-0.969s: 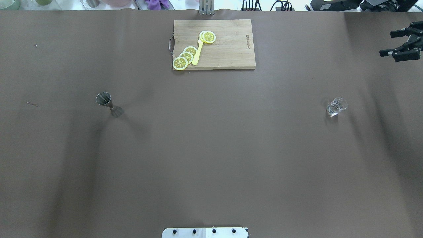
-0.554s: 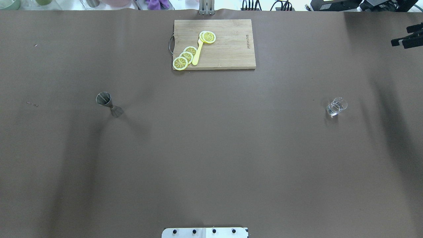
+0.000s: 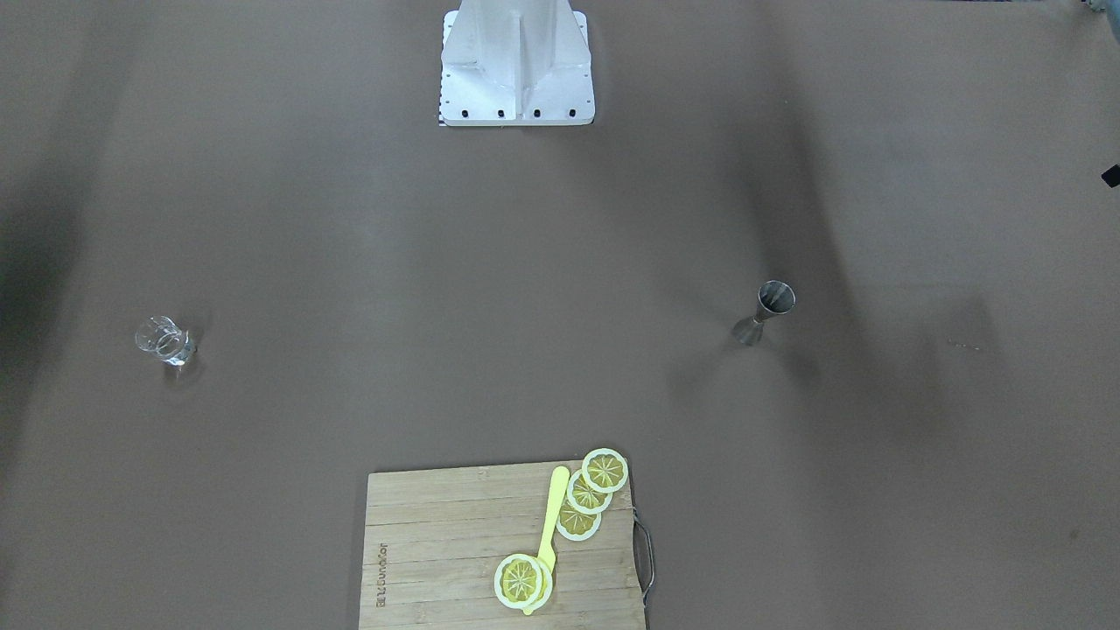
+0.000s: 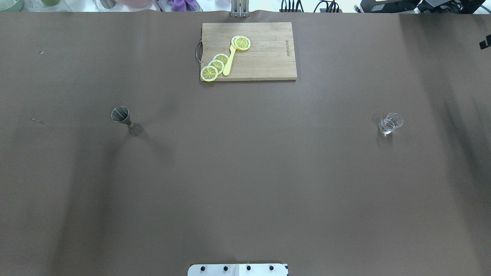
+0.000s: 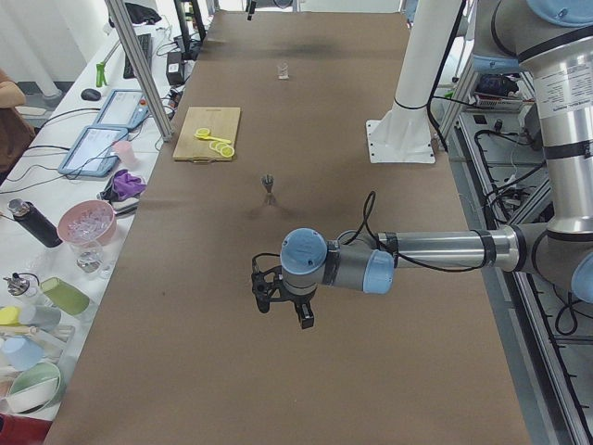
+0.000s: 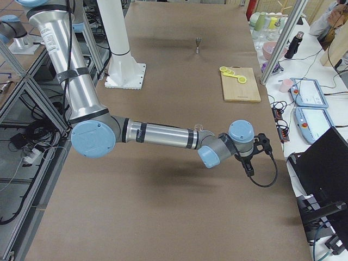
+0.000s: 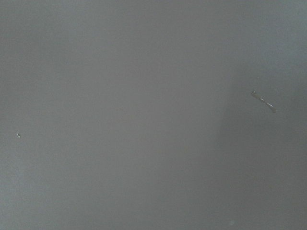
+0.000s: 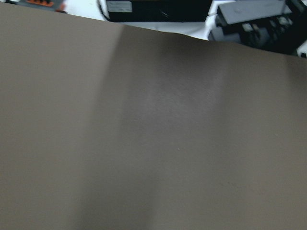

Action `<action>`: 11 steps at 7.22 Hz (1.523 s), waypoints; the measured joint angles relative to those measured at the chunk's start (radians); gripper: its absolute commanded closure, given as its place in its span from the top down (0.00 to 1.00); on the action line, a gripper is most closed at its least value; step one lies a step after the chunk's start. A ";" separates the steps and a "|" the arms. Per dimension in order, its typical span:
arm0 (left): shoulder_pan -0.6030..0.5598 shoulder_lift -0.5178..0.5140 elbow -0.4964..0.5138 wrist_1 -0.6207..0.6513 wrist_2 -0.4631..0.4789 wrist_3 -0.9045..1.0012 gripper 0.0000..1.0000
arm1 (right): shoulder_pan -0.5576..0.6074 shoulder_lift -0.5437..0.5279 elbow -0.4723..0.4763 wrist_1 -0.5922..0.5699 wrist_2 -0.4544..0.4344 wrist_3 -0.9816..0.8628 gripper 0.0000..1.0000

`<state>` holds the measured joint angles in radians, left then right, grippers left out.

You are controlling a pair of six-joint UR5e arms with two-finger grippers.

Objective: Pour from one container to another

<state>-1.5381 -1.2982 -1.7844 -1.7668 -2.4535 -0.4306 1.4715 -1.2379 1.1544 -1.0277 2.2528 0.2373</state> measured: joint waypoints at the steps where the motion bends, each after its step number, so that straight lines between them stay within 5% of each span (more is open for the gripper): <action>1: 0.002 -0.010 -0.001 0.001 -0.001 -0.010 0.98 | 0.023 0.000 0.041 -0.182 -0.027 -0.001 1.00; 3: 0.006 -0.029 0.006 0.001 -0.001 -0.039 0.98 | 0.084 -0.004 0.083 -0.473 -0.056 0.006 1.00; 5: 0.007 -0.033 0.016 0.001 0.000 -0.045 0.98 | 0.117 -0.069 0.134 -0.617 -0.058 0.008 1.00; 11: 0.006 -0.028 0.015 0.001 0.002 -0.033 0.98 | 0.122 -0.365 0.445 -0.643 0.076 0.166 1.00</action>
<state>-1.5322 -1.3266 -1.7693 -1.7656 -2.4513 -0.4639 1.5938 -1.6033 1.5997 -1.6708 2.3292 0.4037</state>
